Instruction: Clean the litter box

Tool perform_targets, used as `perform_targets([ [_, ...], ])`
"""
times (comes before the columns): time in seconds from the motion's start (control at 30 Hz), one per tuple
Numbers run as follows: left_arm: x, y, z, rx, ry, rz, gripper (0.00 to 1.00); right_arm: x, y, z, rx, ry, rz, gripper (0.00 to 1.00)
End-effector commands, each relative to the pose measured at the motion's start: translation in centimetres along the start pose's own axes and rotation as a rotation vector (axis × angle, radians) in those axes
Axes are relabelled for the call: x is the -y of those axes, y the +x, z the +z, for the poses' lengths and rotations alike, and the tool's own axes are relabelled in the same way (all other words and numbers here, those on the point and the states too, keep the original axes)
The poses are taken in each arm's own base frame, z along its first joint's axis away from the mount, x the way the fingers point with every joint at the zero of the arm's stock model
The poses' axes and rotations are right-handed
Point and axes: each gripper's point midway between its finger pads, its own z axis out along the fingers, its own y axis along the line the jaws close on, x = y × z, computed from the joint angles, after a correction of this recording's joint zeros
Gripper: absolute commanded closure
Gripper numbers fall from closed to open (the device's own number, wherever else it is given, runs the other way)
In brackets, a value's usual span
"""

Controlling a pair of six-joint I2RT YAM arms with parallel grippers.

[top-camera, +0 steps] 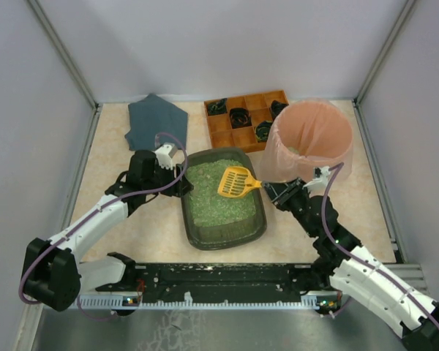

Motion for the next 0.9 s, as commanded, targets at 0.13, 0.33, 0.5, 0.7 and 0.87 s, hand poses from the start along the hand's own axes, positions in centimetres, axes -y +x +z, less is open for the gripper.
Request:
perform_targets([
  [0.13,0.3,-1.2,-0.2,0.022,0.011,0.002,0.39,-3.2,-0.4,0.9,0.009,0.048,-0.115,1.0],
  [0.33,0.4,-1.1,-0.1,0.013,0.014,0.003,0.41,-4.2,1.5,3.1,0.006,0.154,-0.215,1.0],
  [0.5,0.5,-0.9,0.1,0.0,0.024,0.004,0.44,-3.7,2.8,5.6,0.018,0.2,-0.241,1.0],
  [0.7,0.4,-0.4,0.3,-0.024,0.031,0.006,0.46,-2.7,4.0,7.6,0.012,0.261,-0.269,1.0],
  [0.87,0.4,0.2,0.7,-0.058,0.035,-0.005,0.47,-1.9,6.7,8.7,-0.069,0.279,-0.239,1.0],
])
